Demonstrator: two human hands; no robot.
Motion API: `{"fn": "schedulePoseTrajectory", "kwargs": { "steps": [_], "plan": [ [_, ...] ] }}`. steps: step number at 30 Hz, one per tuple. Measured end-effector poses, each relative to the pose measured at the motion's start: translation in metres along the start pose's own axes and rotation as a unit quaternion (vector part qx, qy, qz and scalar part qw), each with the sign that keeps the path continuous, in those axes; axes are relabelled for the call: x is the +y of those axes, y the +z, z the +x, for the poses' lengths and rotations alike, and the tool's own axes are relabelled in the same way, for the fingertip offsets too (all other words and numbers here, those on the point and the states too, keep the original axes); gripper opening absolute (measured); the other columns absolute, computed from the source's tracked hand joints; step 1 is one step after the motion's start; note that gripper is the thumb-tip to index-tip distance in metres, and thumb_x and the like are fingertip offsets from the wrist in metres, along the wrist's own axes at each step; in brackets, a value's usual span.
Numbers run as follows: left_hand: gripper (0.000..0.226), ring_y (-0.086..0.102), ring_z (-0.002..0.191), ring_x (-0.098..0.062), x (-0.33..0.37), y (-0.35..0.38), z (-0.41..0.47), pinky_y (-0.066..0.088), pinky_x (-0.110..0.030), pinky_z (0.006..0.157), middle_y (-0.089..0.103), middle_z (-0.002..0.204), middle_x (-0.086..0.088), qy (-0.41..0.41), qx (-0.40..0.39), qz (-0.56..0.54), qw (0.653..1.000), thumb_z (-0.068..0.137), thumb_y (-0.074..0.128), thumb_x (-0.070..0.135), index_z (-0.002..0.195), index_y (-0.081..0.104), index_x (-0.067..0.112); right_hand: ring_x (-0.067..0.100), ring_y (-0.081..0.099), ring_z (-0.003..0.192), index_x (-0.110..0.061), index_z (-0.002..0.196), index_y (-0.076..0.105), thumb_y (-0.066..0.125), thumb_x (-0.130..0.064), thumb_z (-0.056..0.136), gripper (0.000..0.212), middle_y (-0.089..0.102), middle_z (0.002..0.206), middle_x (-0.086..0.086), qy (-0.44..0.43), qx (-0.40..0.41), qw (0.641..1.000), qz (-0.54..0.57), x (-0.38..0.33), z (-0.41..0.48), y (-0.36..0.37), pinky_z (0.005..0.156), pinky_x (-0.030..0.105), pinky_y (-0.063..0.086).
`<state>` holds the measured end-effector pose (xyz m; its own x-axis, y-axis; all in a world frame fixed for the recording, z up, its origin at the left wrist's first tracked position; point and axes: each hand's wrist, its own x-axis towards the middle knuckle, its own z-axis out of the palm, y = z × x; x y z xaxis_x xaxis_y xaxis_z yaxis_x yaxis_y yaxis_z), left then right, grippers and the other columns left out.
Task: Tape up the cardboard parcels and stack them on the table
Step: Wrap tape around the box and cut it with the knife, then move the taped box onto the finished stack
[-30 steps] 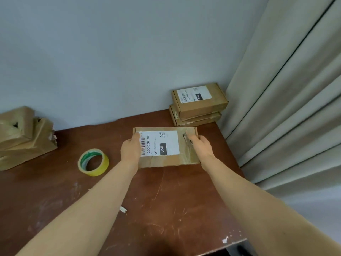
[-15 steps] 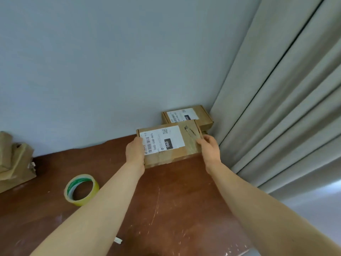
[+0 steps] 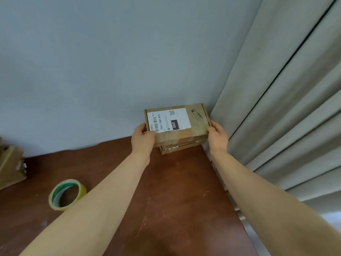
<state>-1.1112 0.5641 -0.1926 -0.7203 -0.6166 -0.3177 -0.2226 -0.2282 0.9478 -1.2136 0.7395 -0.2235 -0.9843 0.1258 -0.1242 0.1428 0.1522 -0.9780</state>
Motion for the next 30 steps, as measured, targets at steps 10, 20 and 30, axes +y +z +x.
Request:
{"fn": "schedulePoseTrajectory", "kwargs": {
  "steps": [10,20,30],
  "plan": [
    [0.054,0.062,0.108,-0.014,-0.006,0.087,0.027,0.05,-0.038,0.097,0.068,0.111,0.008,0.029,0.03,0.027,0.999,0.081,0.053,-0.011,0.114,0.062,0.031,0.022,0.052,0.116,-0.009,0.127,0.057,0.041,-0.024,0.101,0.034,0.058,0.123,0.008,-0.097,-0.002,0.991,-0.097,0.008,0.075,-0.017,0.098,0.034,0.043],
    [0.078,0.034,0.136,-0.027,-0.024,0.102,0.044,0.03,-0.047,0.111,0.027,0.153,-0.004,-0.115,0.115,0.054,0.985,0.086,0.061,0.044,0.15,0.021,0.03,0.018,0.036,0.136,-0.02,0.149,0.029,0.032,-0.027,0.104,0.046,0.037,0.15,0.0,-0.033,-0.088,0.994,-0.061,0.024,0.082,-0.007,0.11,0.03,0.028],
    [0.048,0.052,0.115,-0.021,-0.014,0.067,0.024,0.039,-0.037,0.102,0.048,0.139,-0.005,-0.105,0.126,0.028,0.986,0.092,0.05,0.032,0.134,0.047,0.008,0.029,0.03,0.137,-0.008,0.143,0.037,0.046,-0.021,0.098,0.048,0.034,0.149,0.012,-0.127,0.043,0.973,-0.189,0.002,0.034,0.001,0.108,0.035,0.019]
  ]
}}
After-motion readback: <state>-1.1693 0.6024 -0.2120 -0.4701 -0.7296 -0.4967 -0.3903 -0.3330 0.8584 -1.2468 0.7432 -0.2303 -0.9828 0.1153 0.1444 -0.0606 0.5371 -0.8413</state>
